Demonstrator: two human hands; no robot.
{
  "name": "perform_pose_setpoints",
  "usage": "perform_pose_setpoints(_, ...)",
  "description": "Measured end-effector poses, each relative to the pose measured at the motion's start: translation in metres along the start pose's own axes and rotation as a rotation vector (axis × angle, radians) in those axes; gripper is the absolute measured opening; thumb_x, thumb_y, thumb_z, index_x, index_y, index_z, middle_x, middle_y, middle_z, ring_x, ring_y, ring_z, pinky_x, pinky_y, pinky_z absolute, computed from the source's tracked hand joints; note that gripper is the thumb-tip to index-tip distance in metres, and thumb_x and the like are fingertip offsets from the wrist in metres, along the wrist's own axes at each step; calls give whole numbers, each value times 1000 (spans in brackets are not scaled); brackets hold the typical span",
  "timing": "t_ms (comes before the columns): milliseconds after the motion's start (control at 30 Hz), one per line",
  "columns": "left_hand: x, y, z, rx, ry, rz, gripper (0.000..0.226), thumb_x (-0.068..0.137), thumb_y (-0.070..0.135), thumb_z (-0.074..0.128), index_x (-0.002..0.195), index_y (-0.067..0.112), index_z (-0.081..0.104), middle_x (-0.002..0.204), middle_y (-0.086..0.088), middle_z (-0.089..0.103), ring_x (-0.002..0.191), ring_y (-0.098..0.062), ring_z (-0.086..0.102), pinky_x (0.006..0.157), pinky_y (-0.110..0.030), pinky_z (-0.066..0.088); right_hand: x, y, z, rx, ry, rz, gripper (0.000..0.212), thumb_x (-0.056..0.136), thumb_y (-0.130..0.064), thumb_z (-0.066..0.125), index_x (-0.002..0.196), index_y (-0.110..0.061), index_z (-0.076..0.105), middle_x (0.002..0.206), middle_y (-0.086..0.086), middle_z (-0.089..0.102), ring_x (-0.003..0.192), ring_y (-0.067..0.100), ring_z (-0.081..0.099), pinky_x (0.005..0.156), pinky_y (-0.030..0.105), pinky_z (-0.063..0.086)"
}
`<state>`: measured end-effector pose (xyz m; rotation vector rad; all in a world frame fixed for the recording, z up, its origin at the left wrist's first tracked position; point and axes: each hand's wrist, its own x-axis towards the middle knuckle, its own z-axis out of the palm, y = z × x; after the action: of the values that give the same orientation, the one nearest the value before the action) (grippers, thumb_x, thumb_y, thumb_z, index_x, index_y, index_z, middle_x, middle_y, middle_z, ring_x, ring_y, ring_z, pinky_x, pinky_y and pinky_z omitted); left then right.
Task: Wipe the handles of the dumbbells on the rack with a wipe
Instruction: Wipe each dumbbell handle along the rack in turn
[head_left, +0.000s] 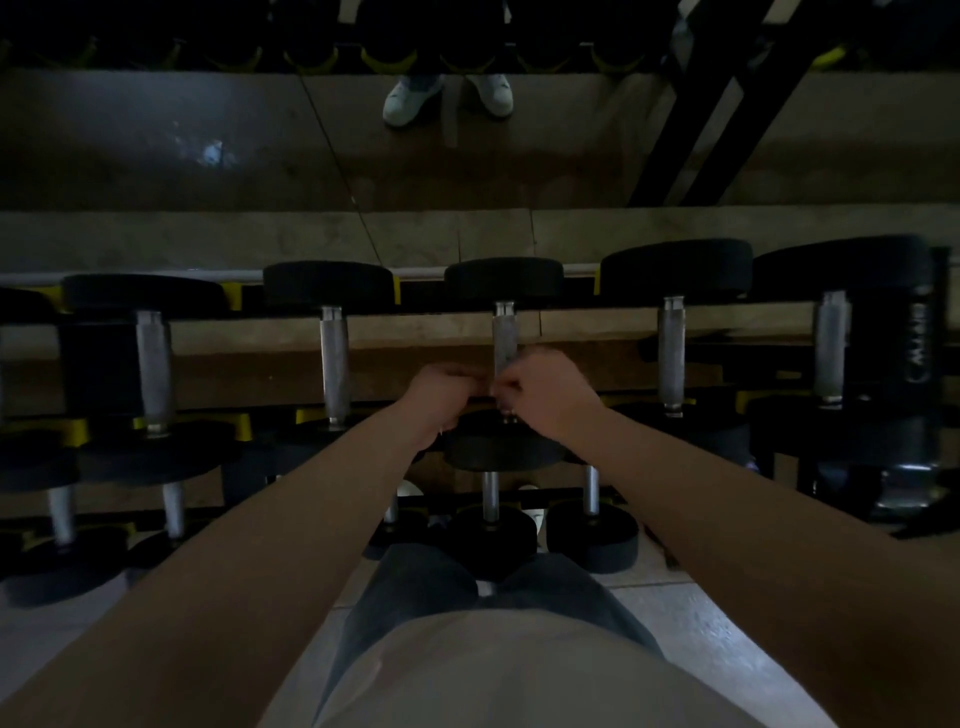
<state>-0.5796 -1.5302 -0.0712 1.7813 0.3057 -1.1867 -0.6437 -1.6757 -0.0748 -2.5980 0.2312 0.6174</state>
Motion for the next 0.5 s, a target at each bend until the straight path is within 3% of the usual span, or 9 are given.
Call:
perform_pose_setpoints(67,2,0,3,32,-13,40,23,95,15,62,117,17,67,94,-2,67,59,-10,49,38,-16,35,2,10,-4,299,234,160,21,101,-27,58,114,-24,74,107,-8,66,97,8,59,82,24,47)
perform_pose_setpoints(133,4,1,6,58,8,60,27,95,16,62,122,19,67,100,-3,67,62,-10,49,40,-16,33,11,18,-6,512,332,305,19,100,-26,61,113,-22,74,108,-7,70,97,8,61,79,22,44)
perform_pose_setpoints(233,6,0,8,27,20,45,23,95,13,60,117,17,68,102,-3,66,63,-9,49,35,-12,32,14,25,-2,566,120,342,18,99,-27,62,108,-16,74,104,-4,71,95,13,63,78,27,49)
perform_pose_setpoints(333,5,1,9,28,3,48,23,97,14,56,116,22,66,111,-5,69,64,-9,49,44,-19,33,6,29,9,518,-114,343,15,96,-22,63,94,-14,76,89,5,72,84,20,67,76,33,54)
perform_pose_setpoints(433,7,2,8,-10,-10,32,25,98,12,57,120,19,64,111,-6,69,68,-5,55,40,-17,47,14,34,13,675,-85,425,11,91,-12,67,93,-8,77,88,11,74,81,21,69,71,29,54)
perform_pose_setpoints(467,7,3,8,-18,-17,21,25,98,12,57,121,18,64,105,-4,68,70,-4,56,50,-17,55,22,34,9,799,-37,463,11,90,-8,67,95,-7,77,90,11,75,83,21,70,72,27,57)
perform_pose_setpoints(500,7,3,7,-13,-19,16,25,98,12,58,121,18,65,100,-3,67,67,-5,54,39,-13,46,32,33,3,931,32,498,13,91,-5,66,98,-9,76,94,11,75,87,22,71,76,28,60)
